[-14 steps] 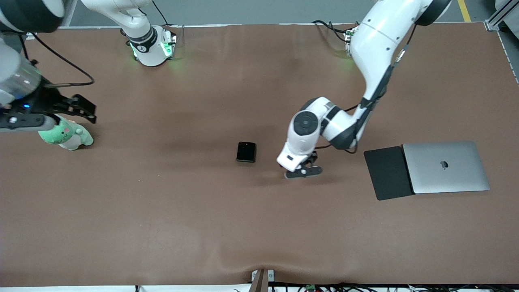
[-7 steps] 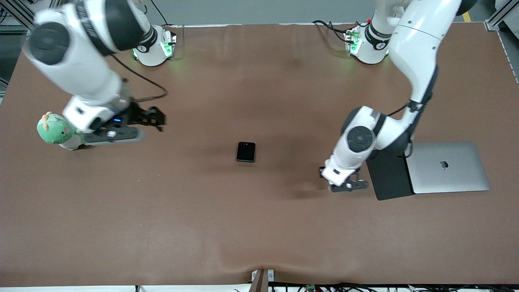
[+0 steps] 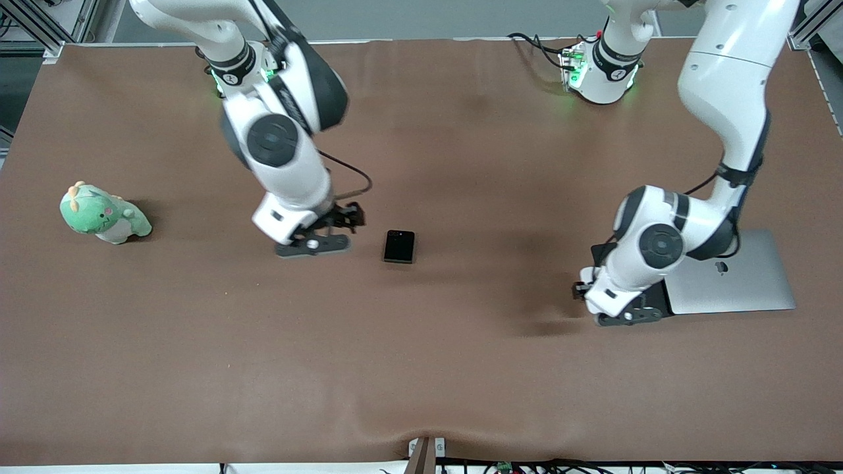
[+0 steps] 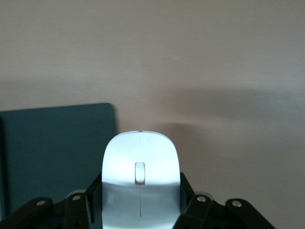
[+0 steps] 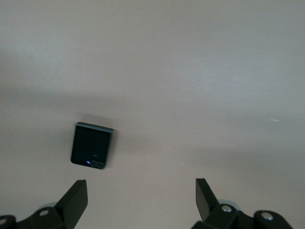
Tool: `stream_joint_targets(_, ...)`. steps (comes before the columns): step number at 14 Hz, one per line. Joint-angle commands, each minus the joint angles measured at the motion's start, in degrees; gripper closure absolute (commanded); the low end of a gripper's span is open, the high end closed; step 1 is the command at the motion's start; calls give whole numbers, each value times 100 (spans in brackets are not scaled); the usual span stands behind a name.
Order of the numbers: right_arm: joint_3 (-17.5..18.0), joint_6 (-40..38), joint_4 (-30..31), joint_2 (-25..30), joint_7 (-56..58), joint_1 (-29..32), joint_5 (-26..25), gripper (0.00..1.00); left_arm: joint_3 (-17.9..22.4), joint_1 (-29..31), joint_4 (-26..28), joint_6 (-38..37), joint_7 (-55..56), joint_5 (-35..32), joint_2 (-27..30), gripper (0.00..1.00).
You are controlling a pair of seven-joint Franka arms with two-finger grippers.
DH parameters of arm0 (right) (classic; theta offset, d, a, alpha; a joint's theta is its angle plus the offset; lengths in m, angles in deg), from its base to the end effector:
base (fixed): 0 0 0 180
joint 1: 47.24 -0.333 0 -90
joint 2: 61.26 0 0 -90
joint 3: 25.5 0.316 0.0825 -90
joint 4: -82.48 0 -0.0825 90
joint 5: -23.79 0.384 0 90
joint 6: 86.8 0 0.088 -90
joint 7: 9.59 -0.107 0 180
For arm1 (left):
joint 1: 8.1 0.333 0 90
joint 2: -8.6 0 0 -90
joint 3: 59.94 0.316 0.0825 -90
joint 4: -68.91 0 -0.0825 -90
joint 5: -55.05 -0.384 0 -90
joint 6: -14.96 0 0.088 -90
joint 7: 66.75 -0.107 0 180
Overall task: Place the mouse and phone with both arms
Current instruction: 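Carry the mouse toward the pad while the right gripper reaches the phone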
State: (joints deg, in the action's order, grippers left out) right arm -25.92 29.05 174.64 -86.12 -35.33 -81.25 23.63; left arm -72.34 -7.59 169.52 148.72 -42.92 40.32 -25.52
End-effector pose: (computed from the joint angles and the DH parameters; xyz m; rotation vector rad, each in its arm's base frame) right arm 0.5604 0.3727 0.3753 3.1190 0.2170 -0.0234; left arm 0.6531 -0.1205 0.2360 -3.0792 -0.1025 -0.0359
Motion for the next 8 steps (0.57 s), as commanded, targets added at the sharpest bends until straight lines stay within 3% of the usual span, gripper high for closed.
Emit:
stream_joint_targets(1, -64, 550, -128, -615, -369, -281, 60, 0, -79, 282, 188, 80, -255, -179, 108, 48)
stream_joint_targets(5, -64, 1587, -137, -1275, -712, -614, 411, 0, -79, 486, 188, 115, -415, -170, 3, 48)
stream_joint_targets(8, -64, 1844, -136, -1531, -800, -704, 411, 0, -70, 547, 196, 256, -415, -170, -138, 48)
